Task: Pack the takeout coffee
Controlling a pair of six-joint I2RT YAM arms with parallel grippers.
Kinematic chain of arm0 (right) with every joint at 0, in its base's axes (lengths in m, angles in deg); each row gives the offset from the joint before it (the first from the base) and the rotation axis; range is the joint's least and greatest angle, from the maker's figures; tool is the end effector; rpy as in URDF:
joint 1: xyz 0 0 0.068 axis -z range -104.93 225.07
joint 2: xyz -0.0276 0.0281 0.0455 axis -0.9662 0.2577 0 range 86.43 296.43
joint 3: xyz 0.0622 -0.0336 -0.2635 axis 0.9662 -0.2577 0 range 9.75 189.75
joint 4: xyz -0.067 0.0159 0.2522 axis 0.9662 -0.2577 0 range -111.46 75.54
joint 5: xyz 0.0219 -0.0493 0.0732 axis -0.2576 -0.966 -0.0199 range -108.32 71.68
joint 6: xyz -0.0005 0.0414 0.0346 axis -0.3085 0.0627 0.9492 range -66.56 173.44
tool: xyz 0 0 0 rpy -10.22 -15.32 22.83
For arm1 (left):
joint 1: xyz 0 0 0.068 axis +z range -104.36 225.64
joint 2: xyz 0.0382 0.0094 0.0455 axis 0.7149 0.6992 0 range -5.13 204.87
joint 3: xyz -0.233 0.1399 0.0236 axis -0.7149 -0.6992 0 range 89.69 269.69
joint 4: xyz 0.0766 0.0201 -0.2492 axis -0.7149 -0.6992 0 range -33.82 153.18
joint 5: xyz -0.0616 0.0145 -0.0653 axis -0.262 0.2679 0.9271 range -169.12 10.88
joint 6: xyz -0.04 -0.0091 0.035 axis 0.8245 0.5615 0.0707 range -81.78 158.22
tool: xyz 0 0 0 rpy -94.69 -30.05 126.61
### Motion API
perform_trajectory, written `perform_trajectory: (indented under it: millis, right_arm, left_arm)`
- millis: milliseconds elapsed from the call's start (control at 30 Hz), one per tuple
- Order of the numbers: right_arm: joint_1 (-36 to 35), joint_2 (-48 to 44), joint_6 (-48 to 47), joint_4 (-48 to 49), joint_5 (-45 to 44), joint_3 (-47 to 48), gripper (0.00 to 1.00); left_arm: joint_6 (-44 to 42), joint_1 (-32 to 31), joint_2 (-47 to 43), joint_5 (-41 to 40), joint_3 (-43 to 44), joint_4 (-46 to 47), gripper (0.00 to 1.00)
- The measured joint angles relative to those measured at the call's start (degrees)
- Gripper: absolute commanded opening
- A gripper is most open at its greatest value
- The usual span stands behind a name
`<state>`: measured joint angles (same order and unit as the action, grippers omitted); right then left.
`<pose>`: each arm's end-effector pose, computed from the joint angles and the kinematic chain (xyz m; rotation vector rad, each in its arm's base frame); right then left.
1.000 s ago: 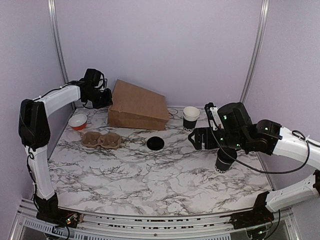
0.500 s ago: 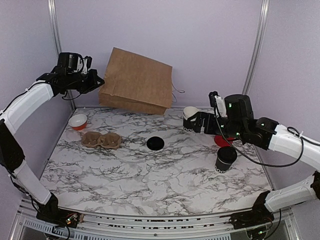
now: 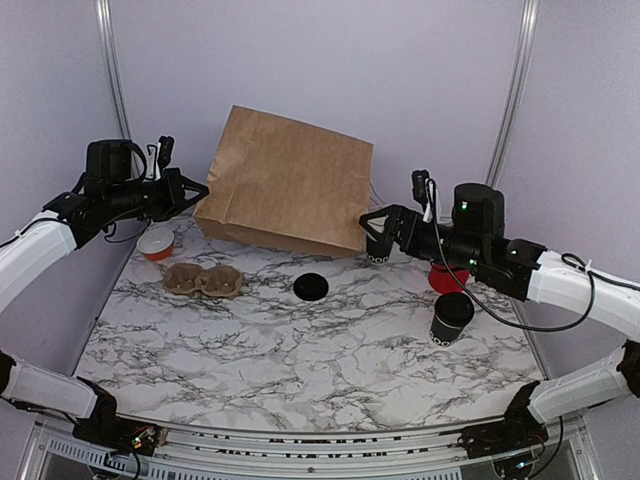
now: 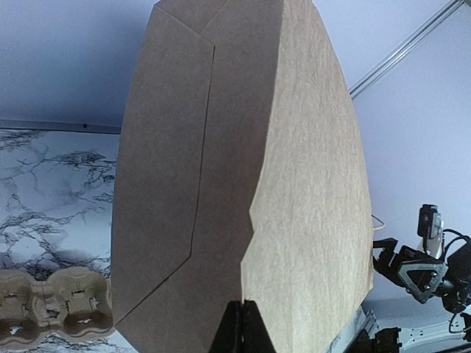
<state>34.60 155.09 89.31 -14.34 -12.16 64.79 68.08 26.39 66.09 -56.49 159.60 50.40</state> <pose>0.2124 0.1863 0.3344 -0.1589 1.9255 1.0220 0.2646 -0.1068 0.3918 0.1184 1.9017 -0.9528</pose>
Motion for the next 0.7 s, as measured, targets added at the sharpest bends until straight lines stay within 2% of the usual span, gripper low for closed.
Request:
perform_trajectory:
  millis: [100,467,700]
  right_arm:
    - [0.0,1.8,1.8,2.8,2.4,-1.4,0.93]
    - [-3.8,2.7,5.8,6.4,3.9,-3.5,0.56]
    - [-6.0,2.2,6.1,5.5,2.0,-3.0,0.23]
  left_arm:
    - [1.7,-1.2,-1.8,0.8,-3.3,2.3,0.00]
    - [4.8,-4.2,-3.6,0.9,-8.8,7.3,0.00]
    - [6.4,-5.1,-3.6,0.7,-12.3,9.3,0.00]
